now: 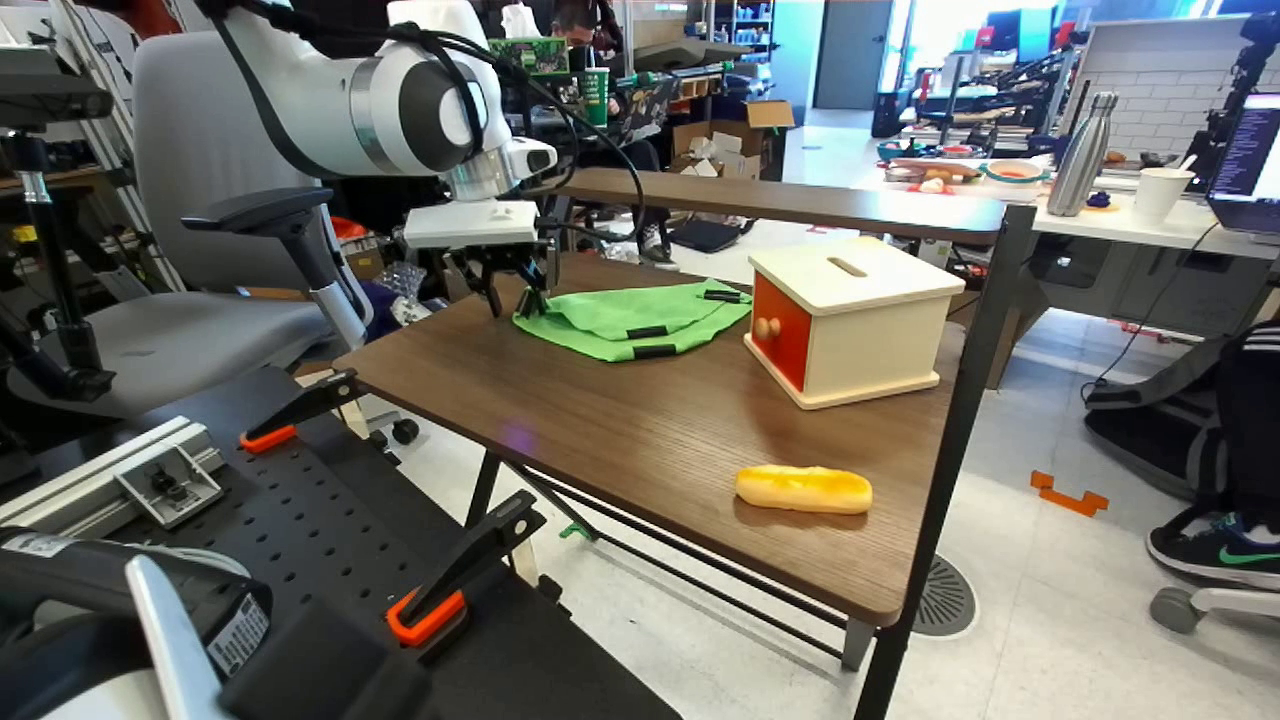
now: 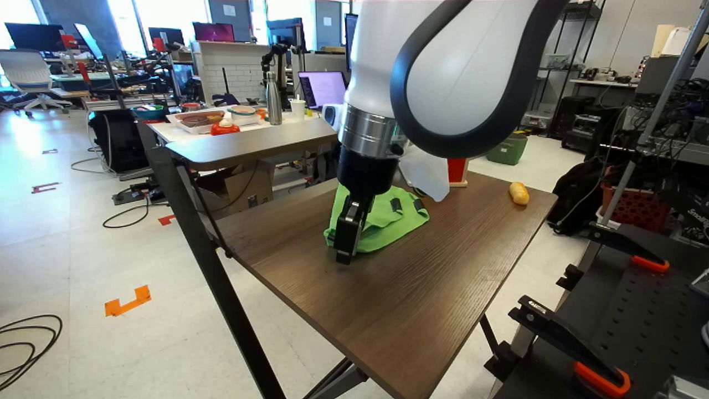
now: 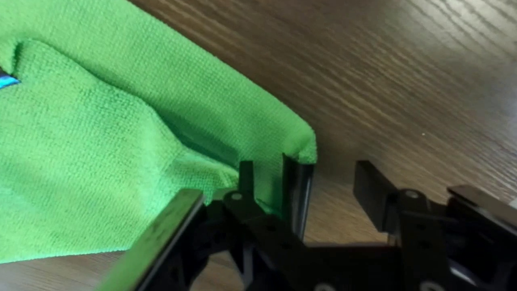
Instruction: Fold the green cloth on the table
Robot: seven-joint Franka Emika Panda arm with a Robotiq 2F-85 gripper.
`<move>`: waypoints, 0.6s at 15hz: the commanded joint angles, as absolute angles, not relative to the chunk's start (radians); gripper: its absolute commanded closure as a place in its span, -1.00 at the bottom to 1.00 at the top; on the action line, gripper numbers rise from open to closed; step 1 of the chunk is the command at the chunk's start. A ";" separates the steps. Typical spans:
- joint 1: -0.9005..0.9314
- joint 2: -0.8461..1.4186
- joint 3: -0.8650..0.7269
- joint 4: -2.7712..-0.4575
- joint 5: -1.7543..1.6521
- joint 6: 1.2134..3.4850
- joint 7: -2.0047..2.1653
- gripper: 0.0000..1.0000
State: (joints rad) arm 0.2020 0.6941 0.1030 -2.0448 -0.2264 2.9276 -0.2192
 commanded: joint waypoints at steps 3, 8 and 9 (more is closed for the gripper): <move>0.227 0.741 0.090 -1.988 -0.235 2.935 -0.191 0.57; 0.245 0.734 0.105 -2.006 -0.242 2.939 -0.197 1.00; 0.245 0.731 0.116 -2.009 -0.239 2.932 -0.200 1.00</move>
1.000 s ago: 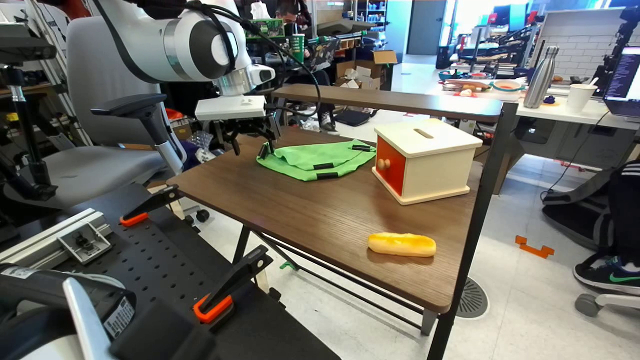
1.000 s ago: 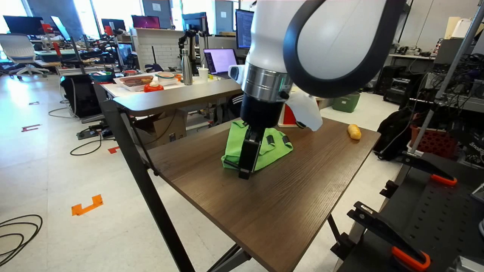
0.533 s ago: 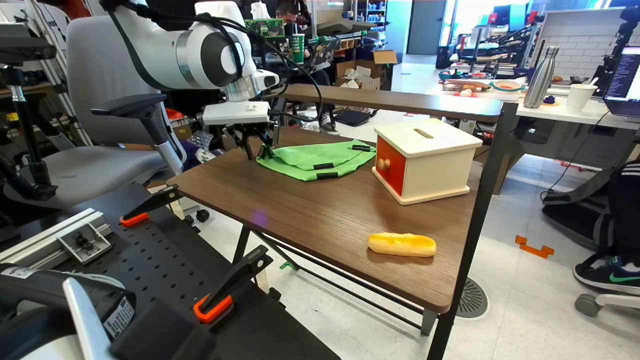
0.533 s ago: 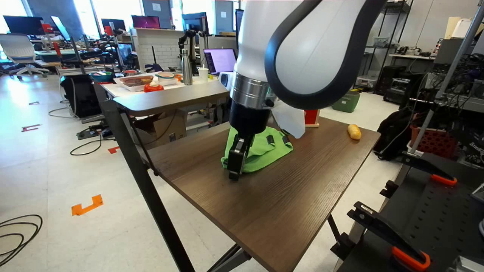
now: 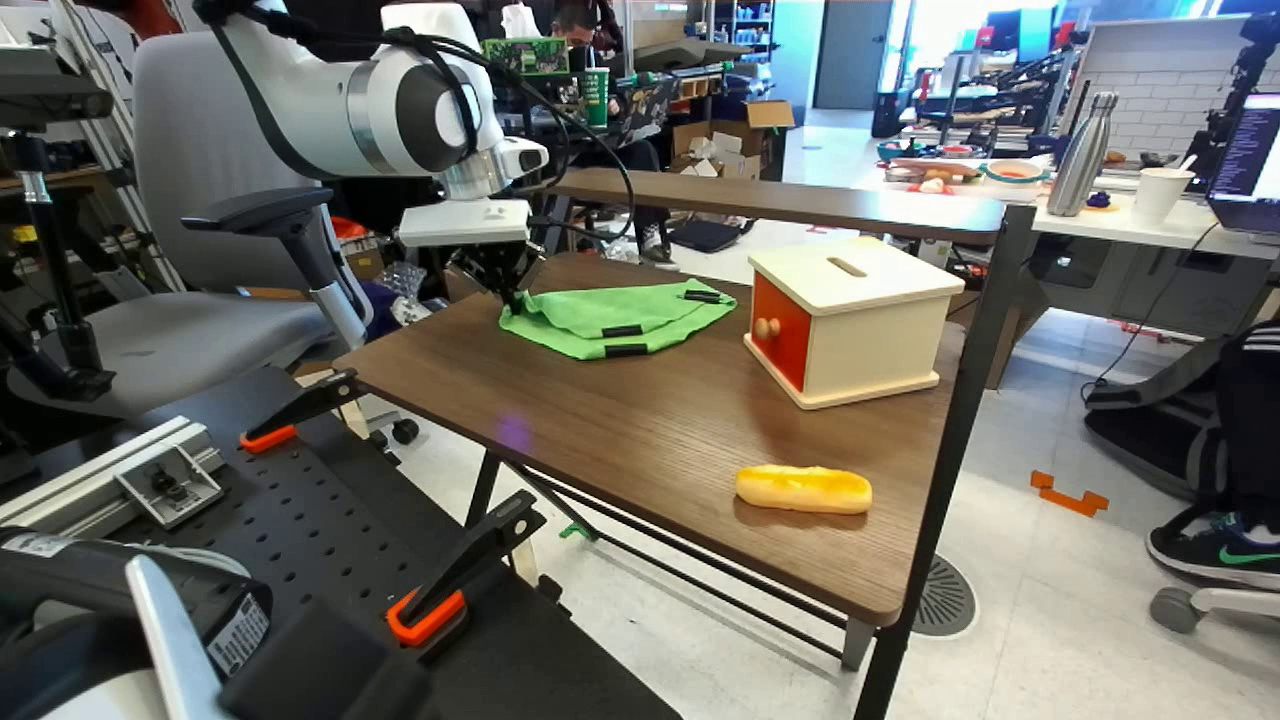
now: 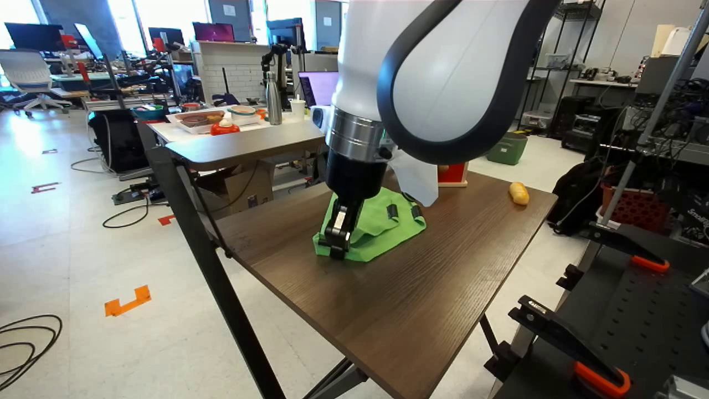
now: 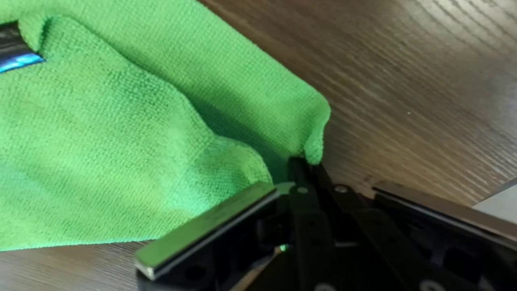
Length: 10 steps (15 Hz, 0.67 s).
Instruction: Fold the green cloth on the table
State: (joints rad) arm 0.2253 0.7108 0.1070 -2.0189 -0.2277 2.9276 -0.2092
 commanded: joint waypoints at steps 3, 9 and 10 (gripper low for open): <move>0.268 0.717 0.134 -2.029 -0.243 2.933 -0.200 0.98; 0.300 0.652 0.191 -2.077 -0.237 2.913 -0.201 0.98; 0.311 0.638 0.186 -2.079 -0.238 2.911 -0.192 0.98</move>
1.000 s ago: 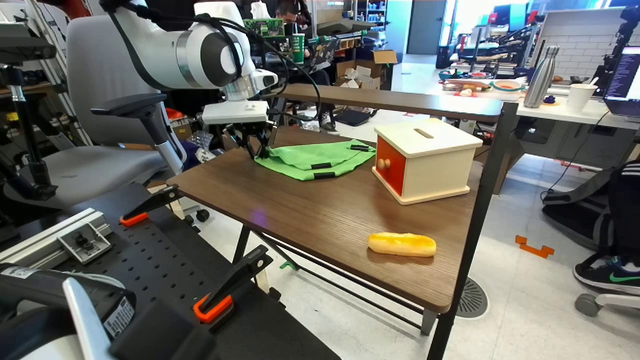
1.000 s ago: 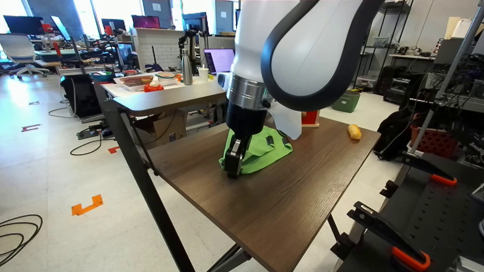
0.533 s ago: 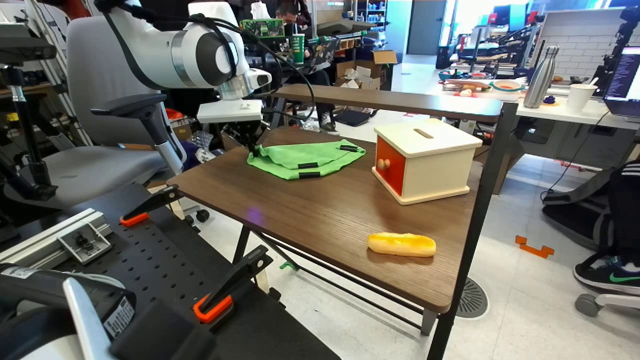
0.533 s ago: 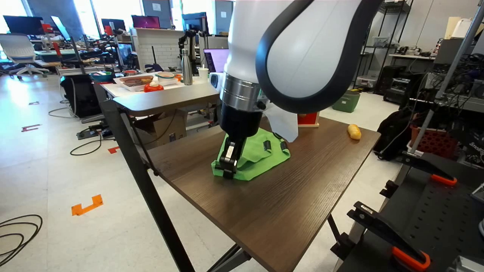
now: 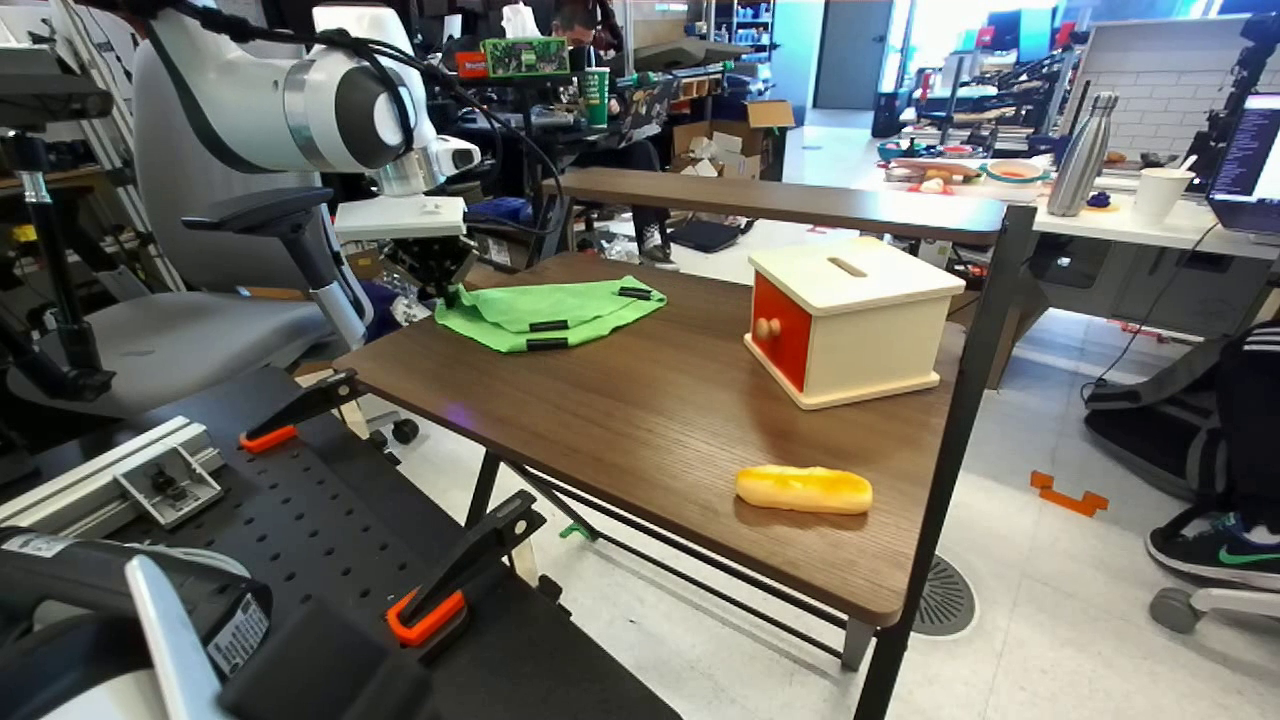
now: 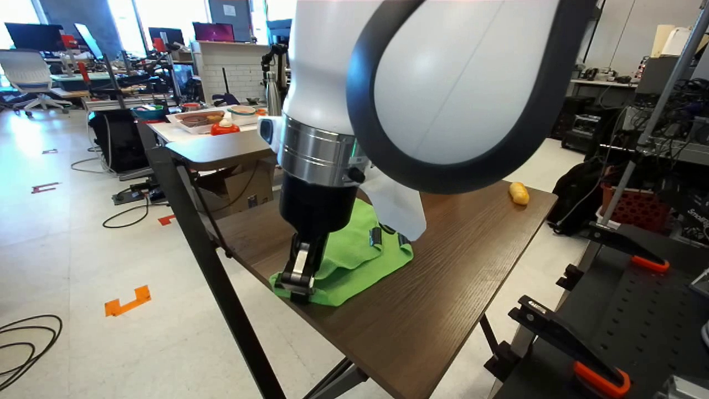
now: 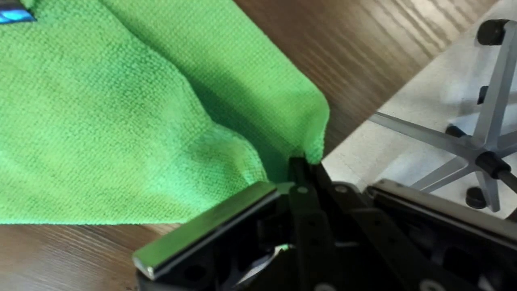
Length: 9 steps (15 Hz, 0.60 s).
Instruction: Fold the green cloth on the table
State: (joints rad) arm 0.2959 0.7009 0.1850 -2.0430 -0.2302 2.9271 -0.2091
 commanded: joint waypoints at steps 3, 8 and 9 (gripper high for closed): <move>0.295 0.574 0.180 -2.078 -0.230 2.885 -0.187 0.98; 0.200 0.493 0.162 -2.028 -0.212 2.790 -0.226 0.98; 0.175 0.490 0.162 -2.005 -0.202 2.760 -0.237 0.98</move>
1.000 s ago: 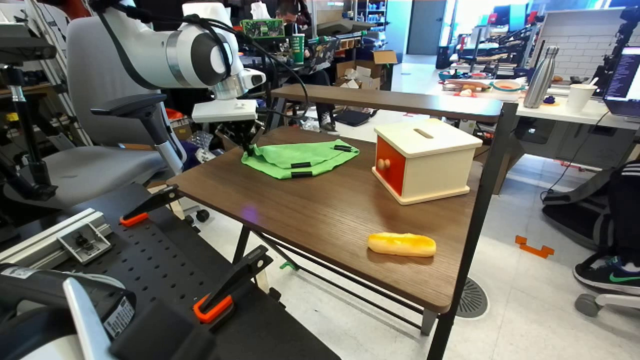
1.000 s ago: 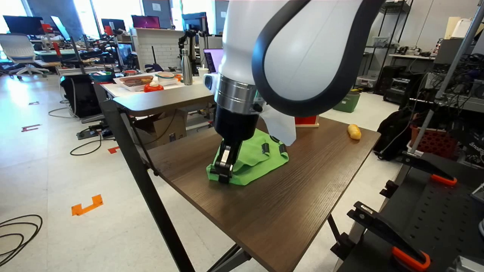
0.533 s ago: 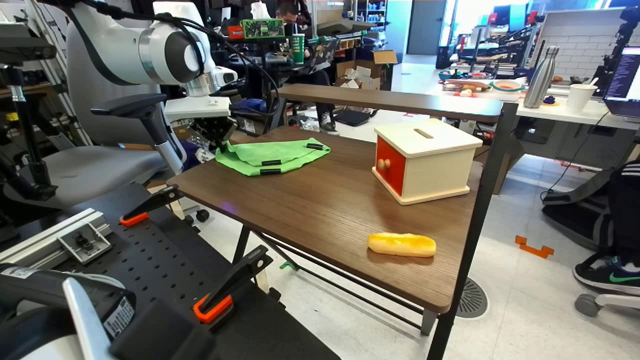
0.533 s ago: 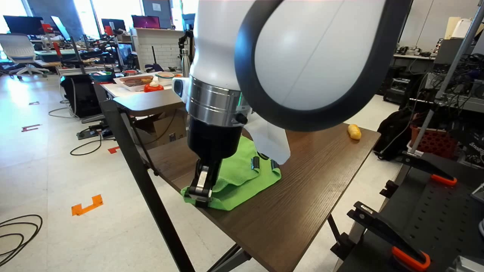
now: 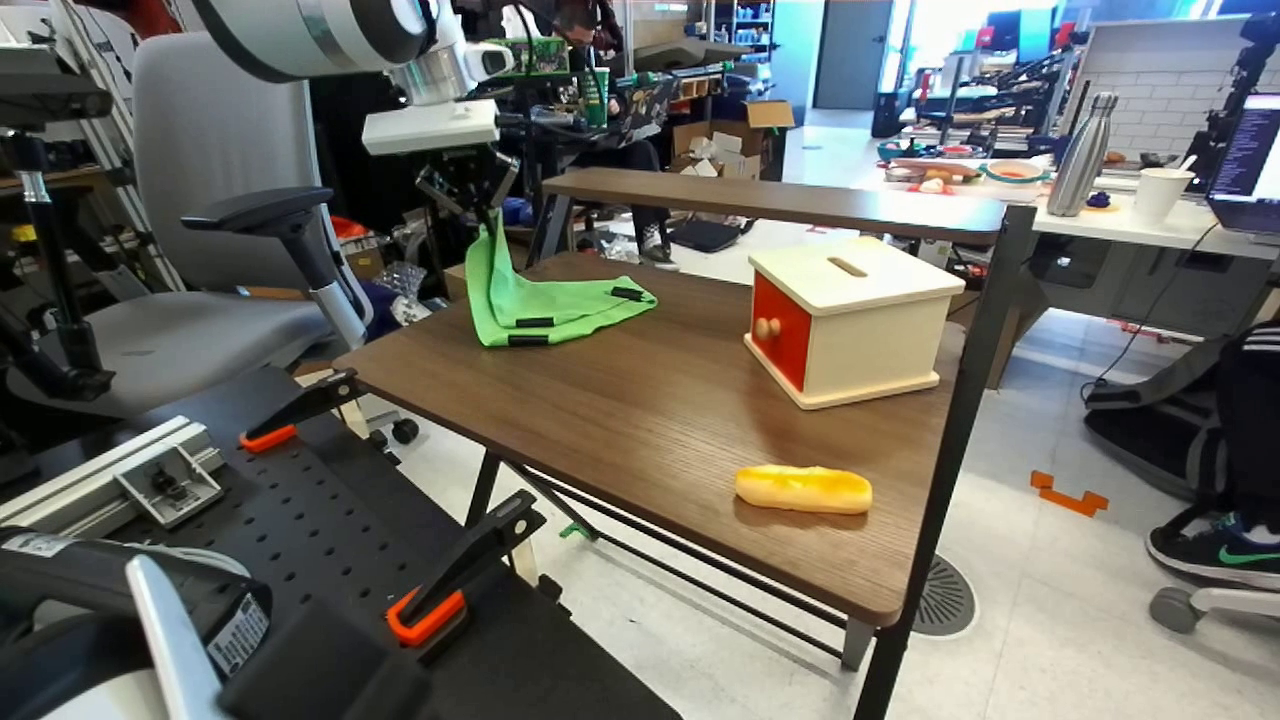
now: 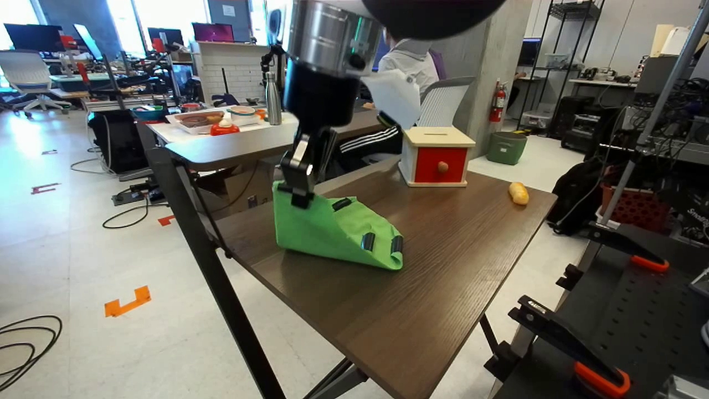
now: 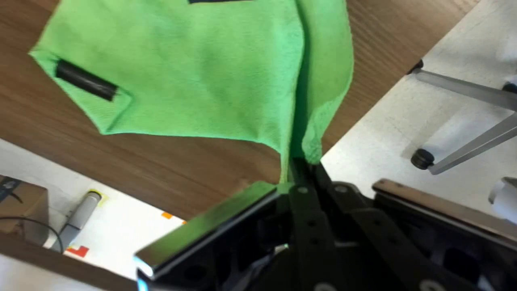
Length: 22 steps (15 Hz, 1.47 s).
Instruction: Fold the green cloth on the table
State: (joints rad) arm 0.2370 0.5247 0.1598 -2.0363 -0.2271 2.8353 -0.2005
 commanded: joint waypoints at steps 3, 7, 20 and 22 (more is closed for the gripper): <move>0.082 0.513 0.171 -1.947 -0.167 2.705 -0.310 0.98; -0.003 0.587 0.174 -1.863 -0.125 2.631 -0.409 0.98; -0.051 0.859 0.167 -1.635 -0.135 2.543 -0.502 0.98; -0.053 0.874 0.163 -1.611 -0.133 2.535 -0.494 0.98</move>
State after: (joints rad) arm -0.0383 0.8368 0.1578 -1.6832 -0.1411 2.5808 -0.4774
